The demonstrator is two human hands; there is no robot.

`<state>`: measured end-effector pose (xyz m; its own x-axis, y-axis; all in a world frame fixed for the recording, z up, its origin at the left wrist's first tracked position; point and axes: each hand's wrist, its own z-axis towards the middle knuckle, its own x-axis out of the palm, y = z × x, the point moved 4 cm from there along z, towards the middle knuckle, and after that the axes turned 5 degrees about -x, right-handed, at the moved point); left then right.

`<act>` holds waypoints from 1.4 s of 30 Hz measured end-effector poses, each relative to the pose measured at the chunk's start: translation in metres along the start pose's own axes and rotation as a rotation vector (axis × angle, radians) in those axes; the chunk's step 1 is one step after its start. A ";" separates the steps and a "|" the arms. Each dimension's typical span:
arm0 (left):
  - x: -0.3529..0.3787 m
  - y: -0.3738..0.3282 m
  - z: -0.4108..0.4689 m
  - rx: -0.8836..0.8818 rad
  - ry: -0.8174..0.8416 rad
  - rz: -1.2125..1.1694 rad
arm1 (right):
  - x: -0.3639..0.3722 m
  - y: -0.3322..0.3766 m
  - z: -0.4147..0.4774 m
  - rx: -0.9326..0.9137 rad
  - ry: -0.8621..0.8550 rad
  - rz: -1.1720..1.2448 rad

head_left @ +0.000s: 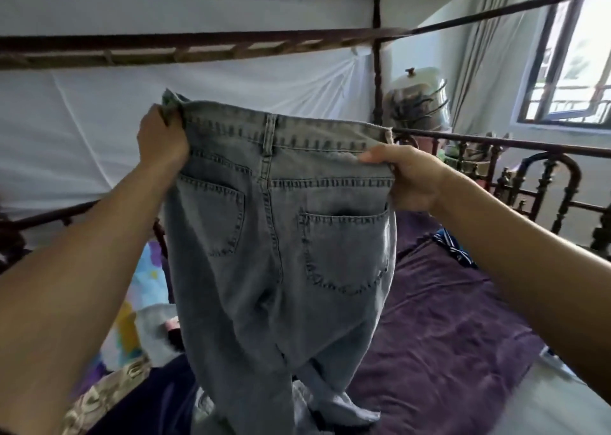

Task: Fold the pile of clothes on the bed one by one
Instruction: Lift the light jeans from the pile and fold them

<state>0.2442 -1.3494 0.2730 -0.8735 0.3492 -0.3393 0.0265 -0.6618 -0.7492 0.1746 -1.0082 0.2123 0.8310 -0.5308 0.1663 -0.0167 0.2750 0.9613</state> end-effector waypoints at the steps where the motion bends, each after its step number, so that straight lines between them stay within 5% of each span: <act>1: 0.005 0.003 -0.003 0.000 0.003 0.038 | -0.003 -0.007 0.000 0.006 -0.008 0.002; 6: 0.027 0.001 -0.018 0.039 -0.054 0.208 | -0.038 -0.008 -0.012 -0.074 -0.257 -0.068; 10: 0.060 -0.034 -0.013 0.103 -0.120 0.279 | -0.082 0.009 -0.030 -0.150 -0.212 -0.043; 14: 0.141 -0.042 -0.038 0.118 0.122 0.360 | -0.157 -0.028 -0.048 -0.033 -0.462 -0.450; 18: 0.234 -0.030 -0.079 -0.037 0.436 0.242 | -0.240 -0.081 -0.083 0.139 -0.681 -0.528; 21: 0.295 -0.025 -0.090 0.028 0.541 0.307 | -0.292 -0.109 -0.098 0.179 -0.766 -0.502; 29: 0.490 -0.043 -0.080 0.238 0.380 0.326 | -0.423 -0.160 -0.112 0.259 -0.771 -0.381; 35: 0.660 -0.062 -0.090 0.182 0.485 0.191 | -0.544 -0.182 -0.128 0.396 -0.902 -0.190; 42: 0.826 -0.086 -0.150 0.034 0.685 0.251 | -0.690 -0.220 -0.181 0.484 -1.245 -0.134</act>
<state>-0.4066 -0.9046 -0.0285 -0.3425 0.5136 -0.7867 0.1612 -0.7928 -0.5877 -0.2944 -0.5571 -0.1540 -0.2089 -0.9732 -0.0957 -0.3844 -0.0083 0.9231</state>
